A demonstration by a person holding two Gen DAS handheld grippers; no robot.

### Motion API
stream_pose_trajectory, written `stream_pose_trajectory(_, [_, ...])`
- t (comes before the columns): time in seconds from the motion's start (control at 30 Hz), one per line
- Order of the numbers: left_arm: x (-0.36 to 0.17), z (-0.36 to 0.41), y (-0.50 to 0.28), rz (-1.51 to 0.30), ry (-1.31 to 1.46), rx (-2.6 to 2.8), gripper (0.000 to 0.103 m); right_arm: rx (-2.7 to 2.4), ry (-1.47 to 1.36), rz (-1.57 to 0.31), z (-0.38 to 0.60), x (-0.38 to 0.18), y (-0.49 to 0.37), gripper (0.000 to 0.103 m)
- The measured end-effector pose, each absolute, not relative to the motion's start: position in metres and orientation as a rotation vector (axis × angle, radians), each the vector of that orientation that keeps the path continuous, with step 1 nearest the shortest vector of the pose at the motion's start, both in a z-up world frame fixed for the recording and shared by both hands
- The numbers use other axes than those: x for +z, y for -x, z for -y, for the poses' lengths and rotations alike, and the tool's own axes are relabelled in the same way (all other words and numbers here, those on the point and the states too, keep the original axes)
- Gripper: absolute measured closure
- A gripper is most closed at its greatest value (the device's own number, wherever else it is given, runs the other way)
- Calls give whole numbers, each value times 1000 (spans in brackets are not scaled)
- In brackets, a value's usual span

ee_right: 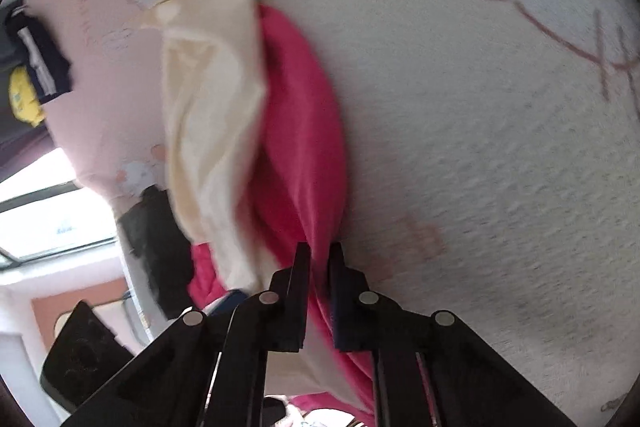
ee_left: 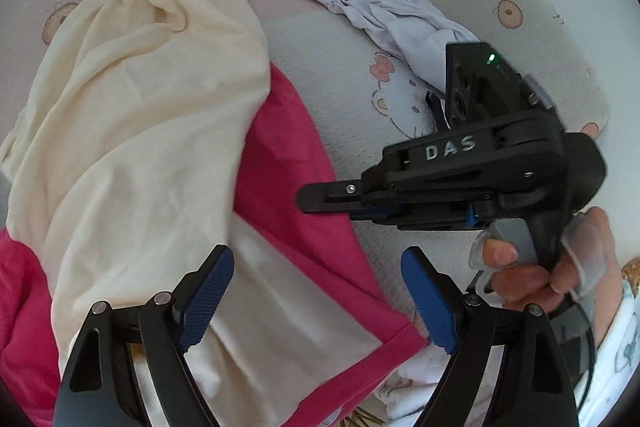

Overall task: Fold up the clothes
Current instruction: 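Grasp the cream and pink fabric with the right gripper while the left gripper approaches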

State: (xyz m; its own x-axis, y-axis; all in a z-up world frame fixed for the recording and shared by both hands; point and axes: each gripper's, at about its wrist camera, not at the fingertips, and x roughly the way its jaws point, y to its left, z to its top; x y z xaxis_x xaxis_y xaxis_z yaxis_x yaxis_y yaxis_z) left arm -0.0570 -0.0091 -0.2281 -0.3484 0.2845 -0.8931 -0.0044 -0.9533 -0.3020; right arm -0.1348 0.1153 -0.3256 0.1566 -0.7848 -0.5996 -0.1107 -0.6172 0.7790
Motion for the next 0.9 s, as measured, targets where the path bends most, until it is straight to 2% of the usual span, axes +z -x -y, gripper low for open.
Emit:
stream_pose_trajectory(0.03, [-229, 6, 58, 344, 1670, 2421, 18, -1490, -1842, 854, -114, -323, 134, 96])
stream_pose_trajectory(0.13, [-233, -5, 59, 263, 1654, 2441, 28, -1469, -1826, 877, -113, -321, 133, 96])
stream_pose_trajectory(0.23, [-243, -13, 60, 169, 1671, 2460, 28, -1452, -1815, 902, -111, -320, 134, 96])
stream_pose_trajectory(0.33, [-250, -11, 62, 203, 1686, 2470, 31, -1463, -1798, 884, -116, -309, 129, 96])
stream_pose_trajectory(0.43, [-255, -6, 67, 276, 1690, 2491, 43, -1457, -1796, 889, -113, -309, 135, 96])
stream_pose_trajectory(0.5, [-259, -2, 70, 306, 1705, 2504, 55, -1455, -1801, 884, -110, -311, 141, 96])
stream_pose_trajectory(0.57, [-262, 1, 70, 291, 1719, 2524, 76, -1457, -1807, 869, -108, -313, 150, 95])
stream_pose_trajectory(0.63, [-264, 6, 69, 297, 1713, 2531, 81, -1465, -1813, 853, -112, -312, 150, 89])
stream_pose_trajectory(0.67, [-266, 10, 68, 313, 1715, 2528, 83, -1485, -1818, 849, -113, -312, 151, 81])
stream_pose_trajectory(0.7, [-268, 13, 68, 337, 1718, 2522, 83, -1527, -1824, 850, -116, -311, 153, 53])
stream_pose_trajectory(0.73, [-268, 15, 67, 353, 1715, 2520, 83, -1574, -1819, 849, -119, -309, 156, 42])
stream_pose_trajectory(0.9, [-270, 21, 66, 363, 1702, 2521, 83, -1673, -1768, 861, -123, -303, 177, 42])
